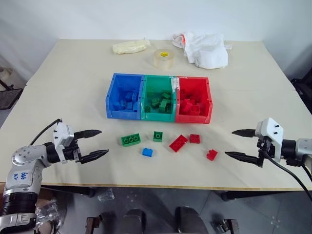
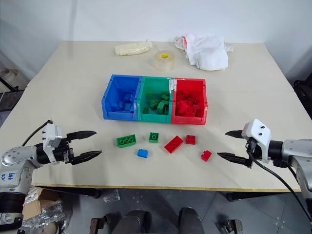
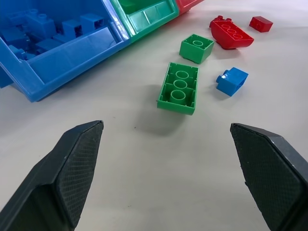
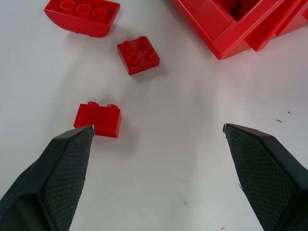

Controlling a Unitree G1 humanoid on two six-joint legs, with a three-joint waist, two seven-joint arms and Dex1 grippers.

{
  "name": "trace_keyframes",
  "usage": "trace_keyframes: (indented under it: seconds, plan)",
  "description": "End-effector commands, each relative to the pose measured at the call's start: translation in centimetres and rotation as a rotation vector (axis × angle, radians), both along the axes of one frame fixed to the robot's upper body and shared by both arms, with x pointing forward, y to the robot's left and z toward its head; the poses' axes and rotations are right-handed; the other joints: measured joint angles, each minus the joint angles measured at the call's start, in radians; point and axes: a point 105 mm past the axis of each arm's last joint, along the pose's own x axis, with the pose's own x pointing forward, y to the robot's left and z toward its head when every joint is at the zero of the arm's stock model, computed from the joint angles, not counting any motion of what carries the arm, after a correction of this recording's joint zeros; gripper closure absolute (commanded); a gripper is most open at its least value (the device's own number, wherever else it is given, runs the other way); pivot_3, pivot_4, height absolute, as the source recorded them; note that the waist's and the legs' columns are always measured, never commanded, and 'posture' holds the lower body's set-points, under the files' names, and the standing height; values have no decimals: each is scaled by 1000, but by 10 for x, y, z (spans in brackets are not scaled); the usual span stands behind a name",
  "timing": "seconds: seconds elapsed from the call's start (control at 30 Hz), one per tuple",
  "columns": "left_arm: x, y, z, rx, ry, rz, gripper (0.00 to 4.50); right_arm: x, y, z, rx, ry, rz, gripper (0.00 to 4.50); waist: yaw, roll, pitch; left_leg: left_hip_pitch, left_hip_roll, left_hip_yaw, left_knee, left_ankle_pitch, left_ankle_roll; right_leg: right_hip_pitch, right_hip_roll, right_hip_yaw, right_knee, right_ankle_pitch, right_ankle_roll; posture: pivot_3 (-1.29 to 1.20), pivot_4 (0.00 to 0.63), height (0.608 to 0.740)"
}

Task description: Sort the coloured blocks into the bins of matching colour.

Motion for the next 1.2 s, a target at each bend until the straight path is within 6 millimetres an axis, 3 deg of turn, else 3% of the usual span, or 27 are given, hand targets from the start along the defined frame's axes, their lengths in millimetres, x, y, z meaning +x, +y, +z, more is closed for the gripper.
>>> trace_keyframes:
  seconds: [0.03, 0.3, 0.47, 0.6, 0.7, 0.83, 1.03, 1.2]
  plan:
    - [1, 4, 12, -1, -38, 4, 13, 1, 4, 11, 10, -55, 13, 0, 0, 0, 0, 0, 0, 0, 0, 0, 0, 0, 0, 0, 0, 0, 0, 0, 150, 740]
    - [4, -8, 24, -104, -4, 11, 13, -1, -4, 7, -20, 27, -41, 0, 0, 0, 0, 0, 0, 0, 1, 0, 0, 0, 0, 0, 2, 0, 0, 0, 150, 740]
    - [-5, -9, 10, -28, 47, -42, 13, -12, -28, 0, -138, 108, -110, 0, 1, 0, 0, 0, 0, 0, 0, 0, 0, 0, 0, 0, 1, 0, 0, 0, 150, 740]
    - [-9, -5, -6, 56, 106, -97, 13, -30, -63, -3, -237, 195, -191, 0, 8, 0, 0, 0, -1, 0, 1, 0, 1, 1, -1, 0, -1, 0, 0, 0, 150, 740]
    - [-9, -3, -11, 80, 123, -114, 13, -36, -69, 3, -251, 193, -197, 0, 4, 0, 0, 0, -1, 0, 1, -1, 1, 1, 0, 0, -1, 0, 0, 0, 150, 740]
    - [-7, -5, -8, 52, 92, -126, 13, -30, -51, 10, -238, 163, -142, 0, -3, 0, 0, 0, 1, 1, 1, -1, 1, 1, 1, 0, -1, 0, 0, 0, 150, 740]
    - [-2, -10, -1, -4, 31, -118, 13, -12, 5, -1, -171, 154, 20, 0, -1, 0, 0, 0, 1, 1, 2, -1, 1, 0, 0, 0, -1, 0, 0, 0, 150, 740]
    - [-11, -11, 1, -36, 15, -129, 13, 10, 23, -15, -161, 156, 71, 0, 0, 0, 0, -1, 0, 1, 3, -1, 1, 0, -1, 0, 0, 0, 0, 0, 150, 740]
